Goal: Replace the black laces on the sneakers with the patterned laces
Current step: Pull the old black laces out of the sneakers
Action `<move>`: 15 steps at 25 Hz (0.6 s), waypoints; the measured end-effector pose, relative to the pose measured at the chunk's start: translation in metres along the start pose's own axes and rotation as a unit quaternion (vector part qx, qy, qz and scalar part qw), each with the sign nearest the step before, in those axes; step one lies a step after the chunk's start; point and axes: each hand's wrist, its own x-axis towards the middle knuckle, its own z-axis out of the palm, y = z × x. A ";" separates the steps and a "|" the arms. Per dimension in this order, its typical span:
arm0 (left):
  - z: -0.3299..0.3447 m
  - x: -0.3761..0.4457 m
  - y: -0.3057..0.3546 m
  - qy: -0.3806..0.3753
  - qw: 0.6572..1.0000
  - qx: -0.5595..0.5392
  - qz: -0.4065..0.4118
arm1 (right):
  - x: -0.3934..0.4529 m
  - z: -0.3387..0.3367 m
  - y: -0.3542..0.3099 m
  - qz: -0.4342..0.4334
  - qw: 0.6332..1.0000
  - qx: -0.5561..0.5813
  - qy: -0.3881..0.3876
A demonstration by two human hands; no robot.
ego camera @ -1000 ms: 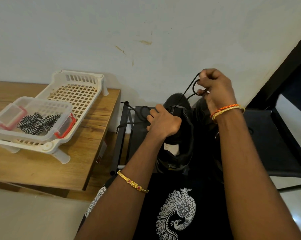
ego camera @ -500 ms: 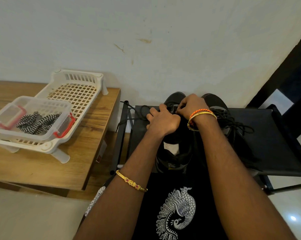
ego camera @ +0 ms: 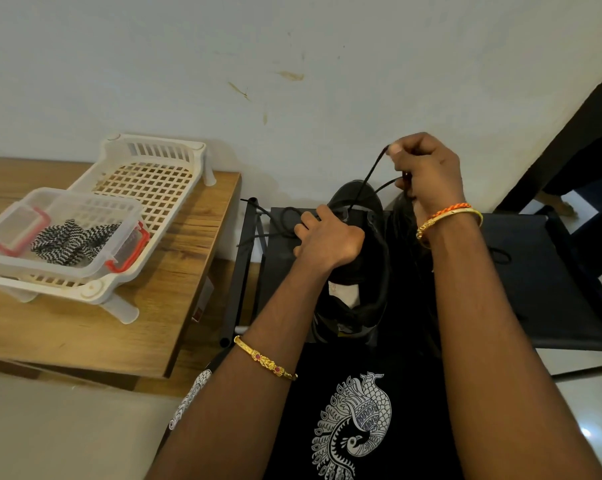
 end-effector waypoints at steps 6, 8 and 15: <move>0.000 0.001 -0.001 -0.001 1.000 0.003 0.005 | 0.000 0.010 0.010 0.065 0.997 -0.039 0.016; 0.000 0.001 -0.002 0.002 1.000 0.002 0.005 | -0.002 0.012 0.021 0.021 0.950 -0.309 -0.029; 0.001 0.002 -0.002 0.006 1.000 -0.001 0.000 | -0.007 0.019 0.029 0.045 0.898 -0.413 -0.142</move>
